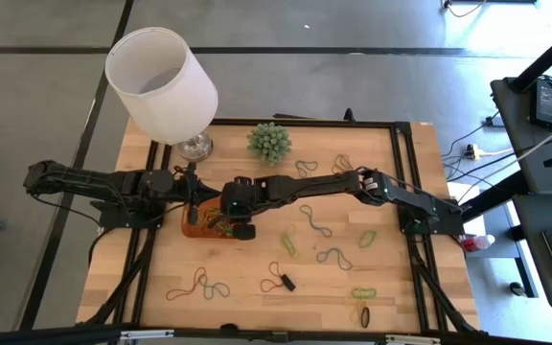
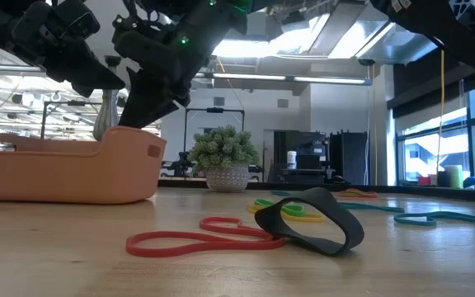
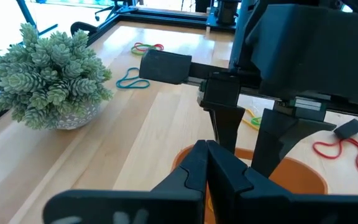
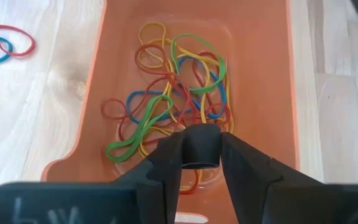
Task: Pick and place rubber bands into bin
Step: Put the black rubber band into the orange bin, then put the blue rubber band into the orange bin
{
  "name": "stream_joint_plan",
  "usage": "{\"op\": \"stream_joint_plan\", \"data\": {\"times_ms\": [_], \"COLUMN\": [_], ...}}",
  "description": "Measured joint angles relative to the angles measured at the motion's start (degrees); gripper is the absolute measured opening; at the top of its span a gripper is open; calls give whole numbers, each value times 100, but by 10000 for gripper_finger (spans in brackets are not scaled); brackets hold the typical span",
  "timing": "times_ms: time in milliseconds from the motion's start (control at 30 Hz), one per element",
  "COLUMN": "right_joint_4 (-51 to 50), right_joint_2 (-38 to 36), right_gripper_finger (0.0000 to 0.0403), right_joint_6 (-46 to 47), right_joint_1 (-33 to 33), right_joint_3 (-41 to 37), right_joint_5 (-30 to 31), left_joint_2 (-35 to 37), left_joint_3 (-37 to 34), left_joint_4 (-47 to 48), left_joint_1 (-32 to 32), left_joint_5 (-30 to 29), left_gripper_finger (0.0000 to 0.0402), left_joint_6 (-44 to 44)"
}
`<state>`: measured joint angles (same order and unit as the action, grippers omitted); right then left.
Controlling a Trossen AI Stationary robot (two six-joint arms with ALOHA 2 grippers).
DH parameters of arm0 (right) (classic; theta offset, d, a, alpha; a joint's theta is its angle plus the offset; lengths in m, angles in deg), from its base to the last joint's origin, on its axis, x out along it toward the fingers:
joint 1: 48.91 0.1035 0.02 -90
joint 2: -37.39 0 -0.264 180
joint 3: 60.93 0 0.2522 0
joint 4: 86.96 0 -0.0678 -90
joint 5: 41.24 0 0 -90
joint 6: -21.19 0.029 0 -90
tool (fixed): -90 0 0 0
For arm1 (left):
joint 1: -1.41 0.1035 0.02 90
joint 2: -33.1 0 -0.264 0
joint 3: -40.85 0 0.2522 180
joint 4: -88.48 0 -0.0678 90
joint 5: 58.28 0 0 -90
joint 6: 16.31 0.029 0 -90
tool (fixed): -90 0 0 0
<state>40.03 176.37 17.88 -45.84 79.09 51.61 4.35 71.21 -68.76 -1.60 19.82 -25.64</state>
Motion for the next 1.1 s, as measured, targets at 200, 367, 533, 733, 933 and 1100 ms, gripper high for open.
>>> {"op": "stream_joint_plan", "data": {"times_ms": [200,367,533,733,933,1100], "right_joint_4": [34,94,-282,-1217,-2024,-1788], "right_joint_2": [9,9,-152,-732,-1011,-1502], "right_gripper_finger": [158,208,229,202,163,144], "right_joint_6": [0,58,97,133,197,475], "right_joint_1": [0,0,-2,17,89,121], "right_joint_3": [-16,-16,-28,-9,-60,-1170], "right_joint_5": [-2,0,252,1069,1127,1176], "left_joint_2": [0,0,0,0,0,-2], "left_joint_3": [0,2,2,2,4,7], "left_joint_4": [0,1,7,4,-6,17], "left_joint_1": [0,0,-2,0,0,0], "left_joint_5": [1,0,0,1,2,89], "left_gripper_finger": [2,2,3,2,2,3], "left_joint_6": [0,0,0,0,-2,-181]}}
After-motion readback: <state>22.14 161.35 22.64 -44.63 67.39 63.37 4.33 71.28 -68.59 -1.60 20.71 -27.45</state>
